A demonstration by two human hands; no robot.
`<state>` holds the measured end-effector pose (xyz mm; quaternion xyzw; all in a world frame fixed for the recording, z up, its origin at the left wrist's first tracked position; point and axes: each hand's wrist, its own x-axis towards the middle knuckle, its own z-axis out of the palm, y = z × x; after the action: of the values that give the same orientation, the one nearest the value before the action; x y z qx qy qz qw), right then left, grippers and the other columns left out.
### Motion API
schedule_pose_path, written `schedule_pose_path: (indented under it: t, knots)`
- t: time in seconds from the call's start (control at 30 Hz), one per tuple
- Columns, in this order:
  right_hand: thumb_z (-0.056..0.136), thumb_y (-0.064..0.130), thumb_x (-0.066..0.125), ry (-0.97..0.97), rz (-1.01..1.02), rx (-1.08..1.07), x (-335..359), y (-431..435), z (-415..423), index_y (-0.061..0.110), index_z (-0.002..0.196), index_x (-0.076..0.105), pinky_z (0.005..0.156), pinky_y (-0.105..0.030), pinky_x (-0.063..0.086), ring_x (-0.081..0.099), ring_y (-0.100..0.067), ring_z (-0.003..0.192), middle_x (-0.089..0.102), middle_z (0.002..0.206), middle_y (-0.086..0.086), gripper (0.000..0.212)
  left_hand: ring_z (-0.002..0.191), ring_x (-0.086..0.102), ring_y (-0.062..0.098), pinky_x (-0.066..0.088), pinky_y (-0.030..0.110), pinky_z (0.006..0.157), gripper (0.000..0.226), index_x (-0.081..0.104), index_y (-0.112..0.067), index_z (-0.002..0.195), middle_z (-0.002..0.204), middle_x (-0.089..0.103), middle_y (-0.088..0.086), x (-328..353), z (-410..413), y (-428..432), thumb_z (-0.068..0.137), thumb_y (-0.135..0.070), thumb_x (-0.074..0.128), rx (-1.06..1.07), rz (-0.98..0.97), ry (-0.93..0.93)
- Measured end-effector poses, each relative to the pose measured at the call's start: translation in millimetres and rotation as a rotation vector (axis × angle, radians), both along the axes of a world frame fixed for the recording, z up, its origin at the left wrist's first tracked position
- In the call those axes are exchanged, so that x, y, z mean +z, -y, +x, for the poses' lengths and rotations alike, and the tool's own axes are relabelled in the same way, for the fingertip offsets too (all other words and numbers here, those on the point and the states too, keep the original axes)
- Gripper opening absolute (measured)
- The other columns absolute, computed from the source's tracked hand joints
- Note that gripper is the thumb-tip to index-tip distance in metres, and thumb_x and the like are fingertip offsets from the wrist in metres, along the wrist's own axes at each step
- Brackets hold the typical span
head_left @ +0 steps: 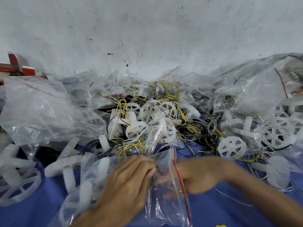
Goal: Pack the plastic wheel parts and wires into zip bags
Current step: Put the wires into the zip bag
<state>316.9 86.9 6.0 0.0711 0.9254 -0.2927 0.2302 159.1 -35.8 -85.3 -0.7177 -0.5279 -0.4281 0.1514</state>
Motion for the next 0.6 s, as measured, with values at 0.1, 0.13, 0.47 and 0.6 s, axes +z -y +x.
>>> schedule_pose_path:
  t: [0.1, 0.13, 0.47, 0.6]
  knots:
    - [0.090, 0.025, 0.061, 0.008, 0.038, -0.145, 20, -25, 9, 0.018, 0.113, 0.065, 0.081, -0.011, 0.045, 0.062, 0.007, 0.088, 0.071, 0.099, 0.012, 0.025, 0.082, 0.060, 0.011, 0.047, 0.026, 0.072, 0.021, 0.063, -0.010, 0.089, 0.091, 0.061, -0.005, 0, -3, -1, 0.095, -0.016, 0.044, 0.025, -0.053, -0.005]
    - [0.088, 0.030, 0.063, -0.033, 0.105, -0.213, 25, -40, 13, 0.023, 0.109, 0.067, 0.080, -0.015, 0.047, 0.064, 0.003, 0.086, 0.072, 0.096, 0.009, 0.022, 0.082, 0.060, 0.010, 0.046, 0.025, 0.072, 0.021, 0.064, -0.010, 0.090, 0.091, 0.061, -0.005, 1, -3, 0, 0.095, -0.016, 0.044, 0.026, -0.059, -0.006]
    - [0.075, 0.035, 0.076, 0.092, 0.677, -0.809, -18, -146, 52, 0.022, 0.097, 0.069, 0.081, -0.029, 0.049, 0.054, -0.014, 0.090, 0.059, 0.095, 0.004, 0.027, 0.085, 0.060, 0.011, 0.049, 0.028, 0.072, 0.018, 0.064, -0.011, 0.087, 0.096, 0.060, -0.007, -3, -6, -2, 0.093, -0.016, 0.048, 0.012, -0.049, -0.066]
    - [0.077, 0.041, 0.072, 0.053, 0.709, -0.825, -23, -148, 49, 0.020, 0.097, 0.070, 0.076, -0.028, 0.048, 0.055, -0.016, 0.087, 0.065, 0.100, -0.001, 0.030, 0.087, 0.058, 0.009, 0.047, 0.025, 0.074, 0.017, 0.064, -0.011, 0.087, 0.097, 0.060, -0.007, -3, -6, -3, 0.093, -0.016, 0.049, 0.001, -0.062, -0.055]
